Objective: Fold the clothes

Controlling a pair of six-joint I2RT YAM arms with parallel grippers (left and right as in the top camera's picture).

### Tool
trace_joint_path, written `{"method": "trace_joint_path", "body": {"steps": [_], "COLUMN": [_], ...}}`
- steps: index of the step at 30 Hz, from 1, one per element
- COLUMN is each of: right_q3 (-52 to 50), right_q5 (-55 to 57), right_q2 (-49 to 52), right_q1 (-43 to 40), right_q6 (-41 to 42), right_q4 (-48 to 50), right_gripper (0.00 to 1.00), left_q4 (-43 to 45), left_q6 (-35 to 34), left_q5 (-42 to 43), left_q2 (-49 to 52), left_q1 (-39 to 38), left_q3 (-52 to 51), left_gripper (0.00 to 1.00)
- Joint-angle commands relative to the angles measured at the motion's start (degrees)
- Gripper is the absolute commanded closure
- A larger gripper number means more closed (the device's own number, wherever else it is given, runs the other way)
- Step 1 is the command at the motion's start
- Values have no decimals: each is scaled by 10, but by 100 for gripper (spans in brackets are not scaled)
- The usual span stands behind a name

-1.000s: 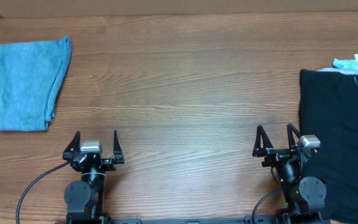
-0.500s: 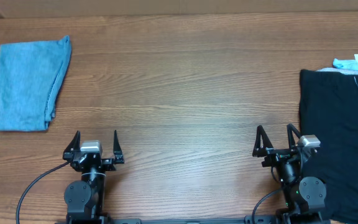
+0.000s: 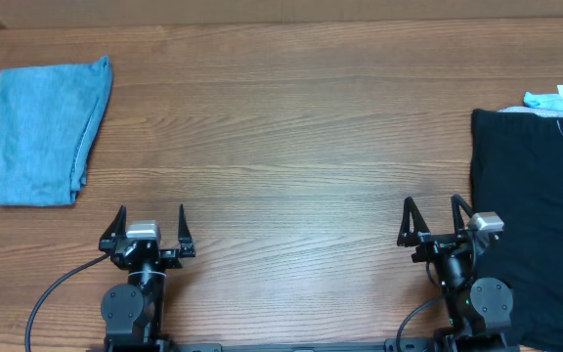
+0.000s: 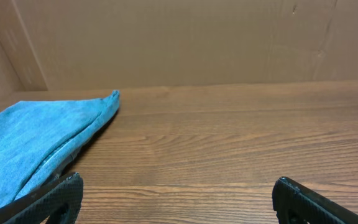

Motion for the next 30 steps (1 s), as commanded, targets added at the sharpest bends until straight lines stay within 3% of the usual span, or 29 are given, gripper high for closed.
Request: {"method": "trace_joint_path", "body": {"steps": [1,11,18,24,30], "right_q3": [-6,12,255,518,810], "right_q5": [12,-8,10,21,59], "right_q2": [-5,-5,23,227,570], "right_q1": [2,2,2,2,2], "right_q6": [1,9,9,7,-80], "right_q4": [3,19,-134,-249,-436], "right_gripper": [0,0,0,0,0], "left_q4": [1,1,1,1,1], "left_q6": [9,9,9,9,9], "left_q5": [7,7,7,7,7], "left_q2": [-6,-6,-6,-6,-6], "left_q1": [-4,-4,-4,-4,-4], "left_q3": [-2,-2,-2,-2,-2], "left_gripper": [0,0,0,0,0]}}
